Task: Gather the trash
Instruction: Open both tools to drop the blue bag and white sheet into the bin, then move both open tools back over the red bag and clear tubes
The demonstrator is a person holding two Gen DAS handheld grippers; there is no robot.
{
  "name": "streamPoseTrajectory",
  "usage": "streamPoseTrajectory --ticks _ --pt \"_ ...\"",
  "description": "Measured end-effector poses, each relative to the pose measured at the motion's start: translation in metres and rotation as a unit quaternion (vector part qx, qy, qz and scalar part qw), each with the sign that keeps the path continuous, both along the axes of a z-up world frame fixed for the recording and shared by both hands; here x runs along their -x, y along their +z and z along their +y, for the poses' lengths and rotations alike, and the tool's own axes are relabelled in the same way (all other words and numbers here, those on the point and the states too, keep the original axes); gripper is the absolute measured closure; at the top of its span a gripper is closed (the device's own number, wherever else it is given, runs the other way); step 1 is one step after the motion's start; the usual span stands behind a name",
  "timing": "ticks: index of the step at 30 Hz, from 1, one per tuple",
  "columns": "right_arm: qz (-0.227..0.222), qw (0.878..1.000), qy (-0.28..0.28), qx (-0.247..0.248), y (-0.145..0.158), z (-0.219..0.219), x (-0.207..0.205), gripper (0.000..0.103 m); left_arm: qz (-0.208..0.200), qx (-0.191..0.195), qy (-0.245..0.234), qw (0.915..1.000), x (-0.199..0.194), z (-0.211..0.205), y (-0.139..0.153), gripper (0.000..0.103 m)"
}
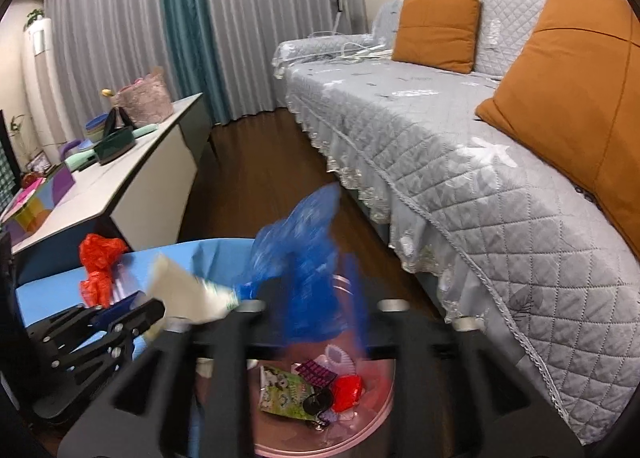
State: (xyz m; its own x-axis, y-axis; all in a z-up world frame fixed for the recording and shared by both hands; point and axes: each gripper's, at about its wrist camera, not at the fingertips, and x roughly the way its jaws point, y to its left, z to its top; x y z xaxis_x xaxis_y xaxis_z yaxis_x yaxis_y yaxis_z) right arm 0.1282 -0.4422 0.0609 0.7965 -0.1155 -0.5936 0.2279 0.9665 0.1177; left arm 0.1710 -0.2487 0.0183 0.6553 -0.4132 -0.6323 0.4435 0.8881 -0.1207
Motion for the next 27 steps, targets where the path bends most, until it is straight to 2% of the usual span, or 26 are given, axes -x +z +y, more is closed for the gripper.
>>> streamPoseTrajectory --ticks 1,8,18,22,25,27 --pt "-0.001 1.000 -0.007 -0.003 -0.001 -0.002 0.000 0.053 -0.007 -0.003 0.001 1.0000 0.003 0.001 0.002 0.070" --pt "-0.005 0.999 -0.012 -0.030 0.001 -0.004 -0.003 0.053 -0.006 0.006 0.031 0.9995 0.011 0.035 0.006 0.069" --pt "-0.013 0.999 0.037 -0.023 0.002 0.039 -0.003 0.053 -0.014 0.014 0.100 0.9948 0.040 0.121 0.008 0.069" --pt "-0.015 0.997 0.068 -0.023 0.001 0.066 -0.004 0.058 -0.018 0.005 0.134 0.9908 0.048 0.157 -0.002 0.069" --pt "-0.011 0.995 0.098 -0.017 -0.003 0.090 -0.008 0.066 -0.010 -0.006 0.160 0.9870 0.046 0.182 -0.013 0.070" --pt "-0.007 0.994 0.112 -0.018 -0.006 0.102 -0.013 0.069 -0.005 0.001 0.171 0.9852 0.043 0.196 -0.017 0.070"
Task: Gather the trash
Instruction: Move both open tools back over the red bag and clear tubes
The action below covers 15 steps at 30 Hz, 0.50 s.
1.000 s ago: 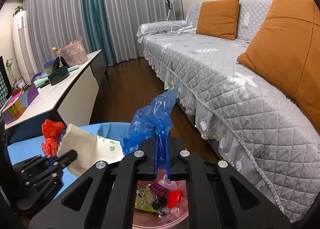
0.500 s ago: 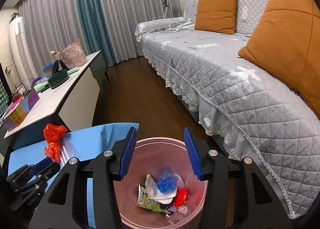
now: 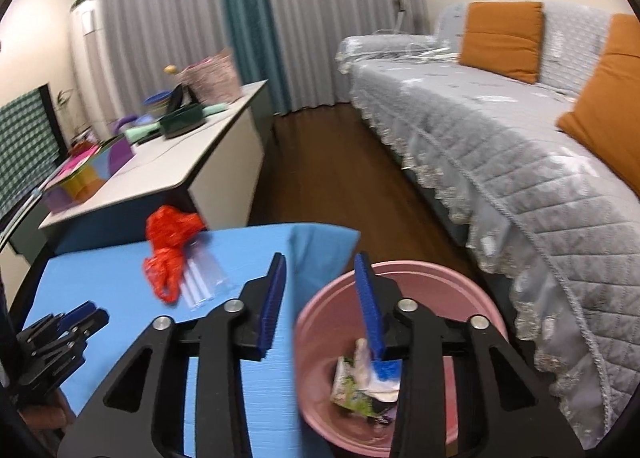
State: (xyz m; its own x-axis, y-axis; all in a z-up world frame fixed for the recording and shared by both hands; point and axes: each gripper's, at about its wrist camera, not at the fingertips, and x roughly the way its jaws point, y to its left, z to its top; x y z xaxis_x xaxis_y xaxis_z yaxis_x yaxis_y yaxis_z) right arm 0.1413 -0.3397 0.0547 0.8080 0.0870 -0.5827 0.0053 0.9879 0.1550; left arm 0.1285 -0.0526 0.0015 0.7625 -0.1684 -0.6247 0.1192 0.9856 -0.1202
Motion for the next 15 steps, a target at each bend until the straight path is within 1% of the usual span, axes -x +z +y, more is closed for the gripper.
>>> streamPoseTrajectory --ticks 2,5,11,15 --pt "0.006 1.000 0.017 0.002 -0.004 0.016 -0.006 0.072 -0.003 0.003 0.003 1.0000 -0.001 0.008 -0.001 0.070" --pt "0.016 0.999 0.034 0.003 -0.012 0.035 -0.017 0.073 -0.006 0.000 0.005 1.0000 -0.004 0.013 -0.004 0.070" --pt "0.041 0.997 0.060 -0.009 -0.030 0.064 -0.043 0.073 -0.005 0.015 0.017 0.9997 -0.016 0.025 -0.013 0.071" --pt "0.051 0.996 0.073 -0.005 -0.040 0.079 -0.060 0.073 -0.010 0.022 0.022 0.9995 -0.027 0.030 -0.015 0.071"
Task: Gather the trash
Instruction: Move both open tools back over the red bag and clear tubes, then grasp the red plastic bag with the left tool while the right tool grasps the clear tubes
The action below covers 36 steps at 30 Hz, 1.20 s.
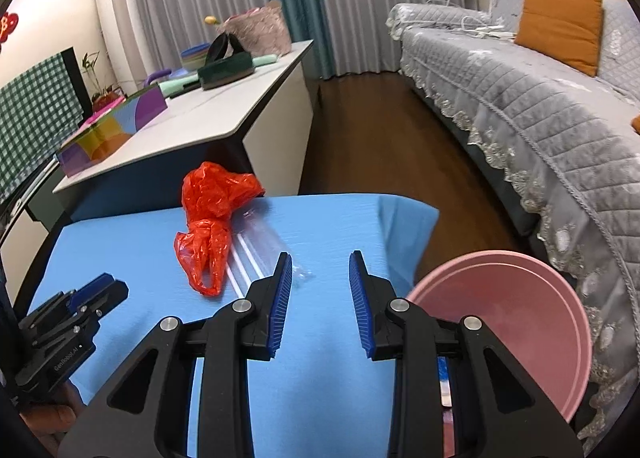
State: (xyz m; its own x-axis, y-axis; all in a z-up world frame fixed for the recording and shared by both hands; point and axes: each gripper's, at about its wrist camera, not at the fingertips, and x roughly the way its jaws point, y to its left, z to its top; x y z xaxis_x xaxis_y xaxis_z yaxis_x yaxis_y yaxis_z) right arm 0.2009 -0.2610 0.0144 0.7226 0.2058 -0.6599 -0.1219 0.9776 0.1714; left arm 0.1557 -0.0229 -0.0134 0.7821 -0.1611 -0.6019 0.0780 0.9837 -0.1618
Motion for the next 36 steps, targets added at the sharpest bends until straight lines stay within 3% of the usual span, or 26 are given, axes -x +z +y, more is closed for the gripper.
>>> streamPoseTrajectory --ticks 10,24,27,30,32,36 --pt "0.032 0.999 0.034 0.004 -0.031 0.024 -0.034 0.070 -0.004 0.029 -0.024 0.9993 -0.031 -0.008 -0.004 0.071" --pt "0.074 0.995 0.059 0.012 -0.059 0.046 -0.058 0.066 0.033 0.070 -0.034 0.9964 -0.069 -0.023 -0.017 0.071" --pt "0.076 0.995 0.064 0.022 -0.060 0.049 -0.058 0.074 0.038 0.068 -0.037 0.9963 -0.072 -0.025 -0.018 0.072" --pt "0.071 0.994 0.071 0.031 -0.059 0.052 -0.054 0.093 0.043 0.067 -0.043 0.9959 -0.074 -0.027 -0.019 0.090" --pt "0.064 0.995 0.074 0.035 -0.056 0.053 -0.051 0.098 0.045 0.064 -0.038 0.9962 -0.074 -0.025 -0.019 0.099" --pt "0.054 0.995 0.074 0.039 -0.047 0.050 -0.044 0.099 0.038 0.055 -0.025 0.9974 -0.067 -0.021 -0.011 0.100"
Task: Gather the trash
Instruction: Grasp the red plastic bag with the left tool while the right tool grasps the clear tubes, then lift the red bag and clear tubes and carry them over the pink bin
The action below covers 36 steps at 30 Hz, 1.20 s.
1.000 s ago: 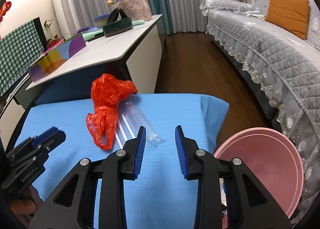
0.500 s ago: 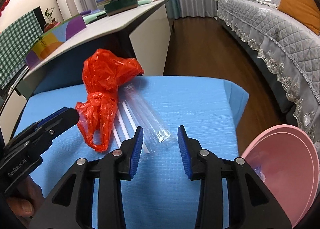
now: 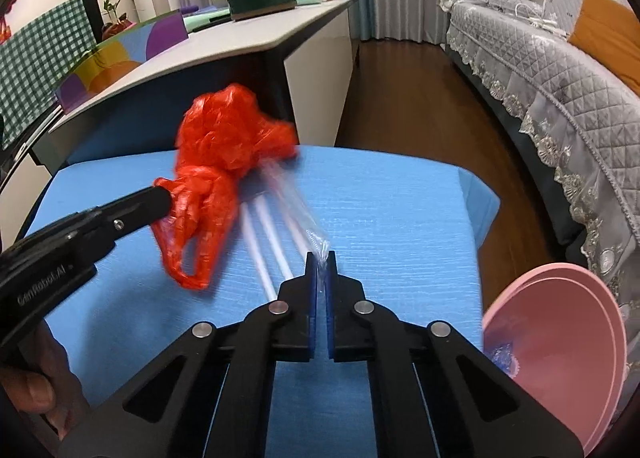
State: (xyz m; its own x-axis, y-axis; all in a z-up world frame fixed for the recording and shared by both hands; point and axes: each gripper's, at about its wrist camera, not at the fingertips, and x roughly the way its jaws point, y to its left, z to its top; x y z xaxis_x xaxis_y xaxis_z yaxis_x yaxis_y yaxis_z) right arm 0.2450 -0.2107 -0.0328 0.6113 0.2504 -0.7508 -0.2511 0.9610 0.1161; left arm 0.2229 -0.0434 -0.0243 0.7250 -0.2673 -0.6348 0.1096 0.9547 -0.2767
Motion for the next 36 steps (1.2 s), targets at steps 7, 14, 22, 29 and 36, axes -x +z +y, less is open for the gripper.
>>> streamPoseTrajectory --ticks 7,14,22,29,36 --pt "-0.025 0.999 -0.025 -0.013 0.027 -0.016 0.020 0.099 -0.013 -0.013 0.013 0.9997 0.019 0.008 0.019 0.100" --pt "-0.060 0.997 -0.052 -0.026 0.058 -0.036 0.052 0.099 -0.024 -0.035 0.011 0.9990 0.045 0.004 0.036 0.100" --pt "-0.093 0.992 -0.080 -0.033 0.085 -0.061 0.091 0.099 -0.043 -0.050 -0.002 0.9978 0.075 -0.005 0.050 0.101" --pt "-0.105 0.988 -0.109 -0.037 0.100 -0.087 0.112 0.099 -0.064 -0.051 -0.016 0.9965 0.088 -0.021 0.067 0.101" --pt "-0.115 0.983 -0.138 -0.041 0.109 -0.111 0.129 0.099 -0.076 -0.038 -0.033 0.9959 0.097 -0.034 0.076 0.101"
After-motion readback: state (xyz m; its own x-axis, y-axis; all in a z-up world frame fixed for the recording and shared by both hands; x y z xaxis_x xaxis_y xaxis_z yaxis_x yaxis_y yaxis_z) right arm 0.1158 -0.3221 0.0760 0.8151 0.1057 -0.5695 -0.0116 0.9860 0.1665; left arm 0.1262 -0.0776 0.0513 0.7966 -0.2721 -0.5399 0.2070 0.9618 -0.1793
